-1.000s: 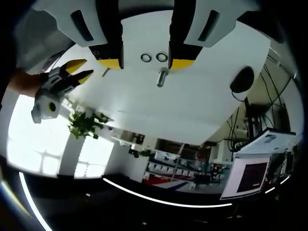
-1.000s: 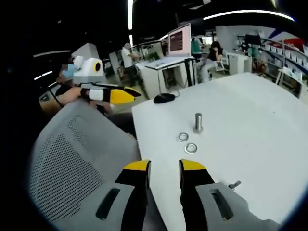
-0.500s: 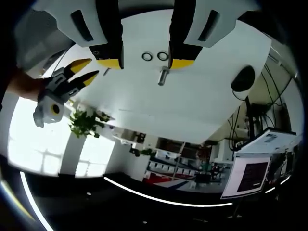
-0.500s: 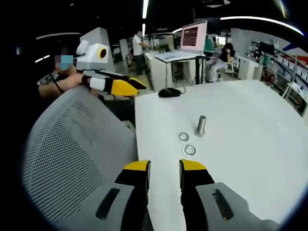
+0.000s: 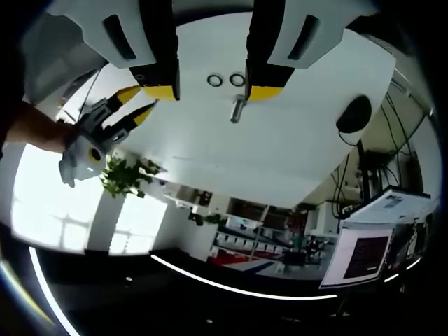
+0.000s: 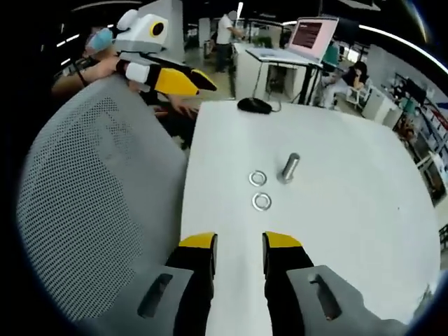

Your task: Place the washer onto the threaded stud by aligning its center hole with the stud, sliding it down to the base, and recovering from edge contact or off-axis alignment until the washer reaches the visible bottom stop.

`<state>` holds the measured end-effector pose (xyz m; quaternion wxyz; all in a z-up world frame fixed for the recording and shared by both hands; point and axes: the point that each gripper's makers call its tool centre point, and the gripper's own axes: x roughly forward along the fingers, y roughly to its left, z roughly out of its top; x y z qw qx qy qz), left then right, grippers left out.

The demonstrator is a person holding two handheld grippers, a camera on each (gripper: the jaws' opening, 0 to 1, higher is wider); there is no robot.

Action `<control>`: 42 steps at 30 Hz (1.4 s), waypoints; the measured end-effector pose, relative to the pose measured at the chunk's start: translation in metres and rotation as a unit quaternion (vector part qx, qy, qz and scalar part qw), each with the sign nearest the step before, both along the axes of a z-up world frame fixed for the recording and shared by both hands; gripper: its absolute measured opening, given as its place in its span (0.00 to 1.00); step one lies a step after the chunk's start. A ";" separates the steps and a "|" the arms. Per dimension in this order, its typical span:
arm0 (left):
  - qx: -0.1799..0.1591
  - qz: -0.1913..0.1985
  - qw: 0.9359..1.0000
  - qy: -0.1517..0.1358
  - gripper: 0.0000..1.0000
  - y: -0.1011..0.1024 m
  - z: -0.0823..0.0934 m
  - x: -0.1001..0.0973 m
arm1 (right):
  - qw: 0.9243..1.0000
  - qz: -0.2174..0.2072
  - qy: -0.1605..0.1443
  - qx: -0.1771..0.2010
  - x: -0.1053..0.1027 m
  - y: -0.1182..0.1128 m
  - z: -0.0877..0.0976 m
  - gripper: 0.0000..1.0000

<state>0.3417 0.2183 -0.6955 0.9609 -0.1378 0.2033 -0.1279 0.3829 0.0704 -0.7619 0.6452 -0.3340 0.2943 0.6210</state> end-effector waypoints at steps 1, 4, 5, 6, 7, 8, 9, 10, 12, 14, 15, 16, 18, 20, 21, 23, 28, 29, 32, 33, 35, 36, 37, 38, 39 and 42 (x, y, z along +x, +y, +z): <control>0.000 0.000 1.000 0.003 0.35 0.000 -0.001 0.000 | 1.000 0.001 -0.003 -0.002 0.003 0.002 0.000 0.31; 0.003 -0.004 1.000 0.006 0.35 -0.001 -0.002 -0.001 | 1.000 0.007 -0.003 -0.007 0.006 0.005 -0.002 0.32; 0.002 -0.003 1.000 0.006 0.35 -0.001 -0.002 -0.001 | 1.000 0.014 -0.005 -0.012 0.006 0.006 -0.003 0.32; 0.001 -0.003 1.000 0.005 0.35 -0.001 -0.002 -0.001 | 1.000 0.017 -0.006 -0.014 0.007 0.007 -0.003 0.32; 0.001 -0.002 1.000 0.005 0.35 -0.001 -0.002 -0.001 | 1.000 0.019 -0.008 -0.016 0.010 0.008 -0.004 0.32; 0.001 -0.002 1.000 0.005 0.35 0.000 -0.002 -0.001 | 1.000 0.021 -0.009 -0.018 0.011 0.008 -0.005 0.32; 0.000 -0.001 1.000 0.004 0.35 0.000 -0.002 0.000 | 1.000 0.022 -0.010 -0.020 0.014 0.009 -0.006 0.33; 0.000 0.000 1.000 0.004 0.35 0.000 -0.001 0.000 | 0.999 0.024 -0.012 -0.024 0.016 0.010 -0.008 0.33; -0.001 0.000 1.000 0.004 0.35 0.000 -0.001 0.000 | 0.998 0.031 -0.016 -0.046 0.020 0.007 -0.012 0.33; 0.001 -0.002 1.000 0.005 0.35 0.000 -0.002 0.000 | 0.998 0.040 -0.026 -0.045 0.026 0.011 -0.013 0.34; 0.001 -0.003 1.000 0.005 0.35 -0.001 -0.002 -0.001 | 0.998 0.039 -0.023 -0.046 0.027 0.013 -0.013 0.34; 0.001 -0.003 1.000 0.005 0.35 -0.001 -0.002 -0.001 | 0.998 0.041 -0.023 -0.046 0.029 0.014 -0.014 0.34; 0.001 -0.003 1.000 0.006 0.35 -0.001 -0.002 -0.001 | 0.998 0.044 -0.022 -0.048 0.032 0.018 -0.016 0.34; 0.001 -0.003 1.000 0.005 0.35 -0.001 -0.002 -0.001 | 0.997 0.051 -0.023 -0.057 0.032 0.020 -0.020 0.34; 0.001 -0.003 1.000 0.005 0.35 -0.001 -0.002 0.000 | 0.996 0.054 -0.023 -0.060 0.032 0.021 -0.022 0.34; 0.001 -0.002 1.000 0.006 0.35 -0.001 -0.002 0.000 | 0.996 0.060 -0.022 -0.067 0.032 0.023 -0.027 0.34; 0.004 -0.009 1.000 0.008 0.35 -0.003 -0.003 -0.001 | 0.994 0.066 -0.022 -0.081 0.035 0.030 -0.039 0.35; 0.005 -0.009 1.000 0.008 0.35 -0.003 -0.003 -0.001 | 0.994 0.065 -0.021 -0.083 0.036 0.031 -0.041 0.35; 0.002 -0.006 1.000 0.007 0.35 -0.002 -0.002 -0.001 | 0.994 0.065 -0.026 -0.084 0.037 0.033 -0.044 0.35; 0.002 -0.006 1.000 0.007 0.35 -0.002 -0.002 -0.001 | 0.994 0.061 -0.027 -0.085 0.038 0.034 -0.045 0.35; 0.002 -0.007 1.000 0.007 0.35 -0.003 -0.002 -0.001 | 0.994 0.059 -0.028 -0.087 0.040 0.035 -0.049 0.35; 0.002 -0.007 1.000 0.007 0.35 -0.003 -0.002 -0.001 | 0.994 0.058 -0.026 -0.087 0.040 0.036 -0.050 0.35; 0.002 -0.007 1.000 0.008 0.35 -0.003 -0.003 -0.001 | 0.994 0.057 -0.024 -0.087 0.040 0.037 -0.051 0.35; 0.003 -0.008 1.000 0.008 0.35 -0.003 -0.003 -0.001 | 0.994 0.056 -0.020 -0.087 0.039 0.037 -0.053 0.35; 0.003 -0.008 1.000 0.008 0.35 -0.003 -0.003 -0.001 | 0.995 0.055 -0.016 -0.087 0.039 0.038 -0.054 0.35; 0.003 -0.008 1.000 0.008 0.35 -0.003 -0.003 -0.001 | 0.995 0.052 -0.005 -0.090 0.037 0.041 -0.059 0.35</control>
